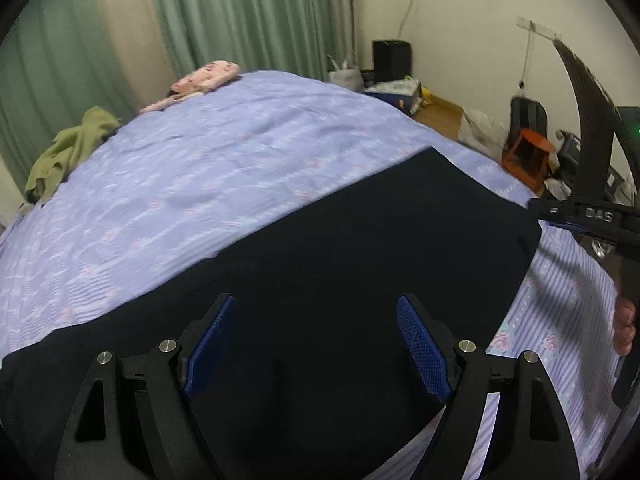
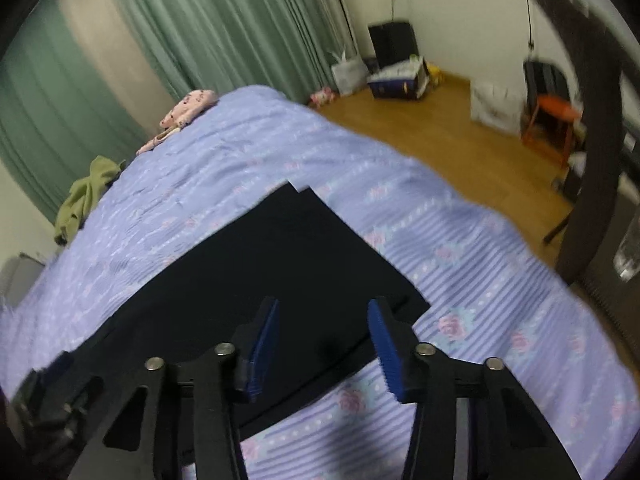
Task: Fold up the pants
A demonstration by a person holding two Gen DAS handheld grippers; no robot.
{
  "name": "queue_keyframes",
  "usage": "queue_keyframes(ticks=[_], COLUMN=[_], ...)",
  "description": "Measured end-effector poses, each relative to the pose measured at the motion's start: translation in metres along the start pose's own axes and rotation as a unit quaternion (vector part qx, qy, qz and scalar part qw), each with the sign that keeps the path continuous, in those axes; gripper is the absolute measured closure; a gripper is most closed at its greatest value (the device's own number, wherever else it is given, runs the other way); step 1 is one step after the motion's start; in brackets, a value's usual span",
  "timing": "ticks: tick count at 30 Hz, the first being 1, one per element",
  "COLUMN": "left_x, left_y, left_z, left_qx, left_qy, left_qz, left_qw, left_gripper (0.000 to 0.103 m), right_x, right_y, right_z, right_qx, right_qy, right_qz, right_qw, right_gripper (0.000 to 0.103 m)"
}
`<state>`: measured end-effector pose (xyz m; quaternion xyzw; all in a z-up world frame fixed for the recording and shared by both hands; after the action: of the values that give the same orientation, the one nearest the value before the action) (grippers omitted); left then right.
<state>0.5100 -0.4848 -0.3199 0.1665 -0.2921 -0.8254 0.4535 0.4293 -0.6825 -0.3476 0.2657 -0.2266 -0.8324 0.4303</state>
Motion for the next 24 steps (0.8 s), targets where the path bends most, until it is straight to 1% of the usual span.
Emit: queue_keyframes(ticks=[5,7,9,11,15,16,17,18,19,21,22,24], left_x=[0.017,0.020,0.023,0.024,0.024,0.025,0.025,0.026,0.027,0.029,0.031,0.035], left_y=[-0.006,-0.006,-0.005,-0.005,-0.005,-0.005,-0.005,-0.005,-0.005,-0.003,-0.003,-0.001], left_z=[-0.012,-0.015,-0.019,-0.021,-0.022,-0.020,-0.020,-0.019,-0.017,-0.016,-0.015,-0.015], left_qx=[-0.013,-0.013,-0.015,-0.017,-0.021,-0.020,-0.020,-0.020,-0.020,-0.019,-0.018,-0.015], left_qy=[-0.008,-0.008,-0.009,-0.009,-0.009,-0.010,-0.009,-0.008,-0.010,-0.013,-0.014,-0.012], left_qz=[-0.007,-0.007,-0.006,-0.003,0.001,0.002,0.002,0.001,0.001,0.001,-0.001,-0.007], left_qw=[0.9999,0.9998,0.9998,0.9998,0.9997,0.9997,0.9998,0.9998,0.9998,0.9997,0.9997,0.9998], left_gripper=[0.021,0.021,0.021,0.021,0.021,0.021,0.021,0.021,0.021,0.021,0.021,0.021], right_x=[0.023,0.030,0.036,0.036,0.036,0.036,0.038,0.038,0.038,0.037,0.036,0.035], right_y=[-0.012,-0.015,-0.017,-0.017,-0.010,-0.009,-0.007,-0.005,-0.005,0.000,0.003,0.008], right_z=[-0.031,-0.034,-0.035,-0.038,-0.046,-0.047,-0.047,-0.044,-0.040,-0.027,-0.020,-0.008], right_qx=[-0.034,-0.038,-0.033,-0.034,-0.035,-0.035,-0.035,-0.032,-0.032,-0.017,-0.007,0.013], right_qy=[-0.004,-0.005,-0.001,0.003,-0.004,-0.004,-0.010,-0.014,-0.012,-0.009,-0.017,-0.047], right_qz=[-0.041,-0.059,-0.074,-0.072,-0.053,-0.054,-0.053,-0.047,-0.045,-0.045,-0.036,-0.016], right_qw=[0.999,0.998,0.997,0.997,0.998,0.998,0.998,0.998,0.998,0.999,0.999,0.999], right_gripper=[0.058,0.058,0.058,0.057,0.057,0.060,0.073,0.092,0.094,0.097,0.097,0.098])
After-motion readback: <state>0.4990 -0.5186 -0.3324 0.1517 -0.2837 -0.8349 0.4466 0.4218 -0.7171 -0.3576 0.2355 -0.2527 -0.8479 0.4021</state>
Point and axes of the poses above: each gripper's, at about its wrist camera, not at the fingertips, and z roughly against the way its jaws point, x to its right, y to its top, the point moved 4 cm from there along -z, roughly the way its jaws point, and after that the axes turned 8 degrees about z, right-handed, at the moved point
